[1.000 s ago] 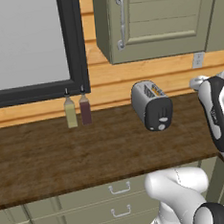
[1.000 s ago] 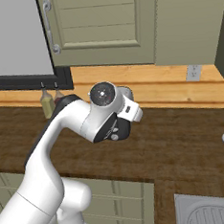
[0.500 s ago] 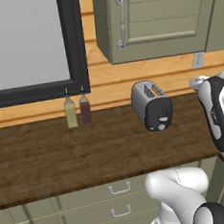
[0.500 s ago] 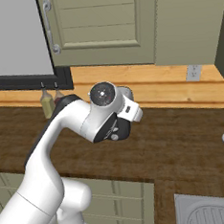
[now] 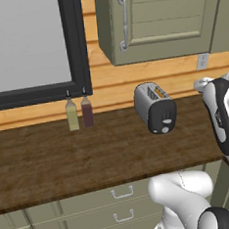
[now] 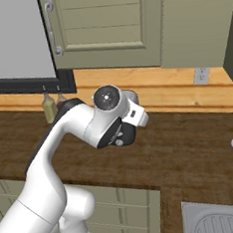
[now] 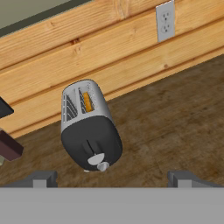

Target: Start the toaster. Once the lever pops up, take the bread to the plate on the dining counter.

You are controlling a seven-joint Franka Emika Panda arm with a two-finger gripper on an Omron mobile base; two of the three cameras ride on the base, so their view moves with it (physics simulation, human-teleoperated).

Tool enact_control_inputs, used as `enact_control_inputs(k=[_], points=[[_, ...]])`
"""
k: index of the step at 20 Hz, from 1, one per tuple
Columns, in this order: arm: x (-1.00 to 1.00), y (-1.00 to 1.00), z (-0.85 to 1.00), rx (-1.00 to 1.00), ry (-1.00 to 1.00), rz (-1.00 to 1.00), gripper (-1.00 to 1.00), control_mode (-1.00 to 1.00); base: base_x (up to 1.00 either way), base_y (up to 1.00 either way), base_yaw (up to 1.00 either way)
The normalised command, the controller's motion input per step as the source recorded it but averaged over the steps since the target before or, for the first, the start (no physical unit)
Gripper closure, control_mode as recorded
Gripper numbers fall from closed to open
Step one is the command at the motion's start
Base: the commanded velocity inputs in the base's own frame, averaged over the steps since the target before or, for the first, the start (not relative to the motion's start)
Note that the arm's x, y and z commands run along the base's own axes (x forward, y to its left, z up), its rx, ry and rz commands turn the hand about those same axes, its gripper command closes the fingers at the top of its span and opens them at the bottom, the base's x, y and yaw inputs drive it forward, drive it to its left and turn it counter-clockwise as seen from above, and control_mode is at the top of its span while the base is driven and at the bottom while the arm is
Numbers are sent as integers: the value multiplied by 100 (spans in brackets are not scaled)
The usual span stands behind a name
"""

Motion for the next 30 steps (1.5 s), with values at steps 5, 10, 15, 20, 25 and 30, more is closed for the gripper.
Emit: enact_control_inputs(k=[5, 10, 15, 20, 25, 30], points=[[0, 0, 0, 0, 0, 0, -100, -100, 0, 0, 0], [0, 0, 0, 0, 0, 0, -100, -100, 0, 0, 0], [0, 0, 0, 0, 0, 0, -100, -100, 0, 0, 0], [0, 0, 0, 0, 0, 0, -100, -100, 0, 0, 0], [0, 0, 0, 0, 0, 0, -100, -100, 0, 0, 0], [0, 0, 0, 0, 0, 0, -100, -100, 0, 0, 0]])
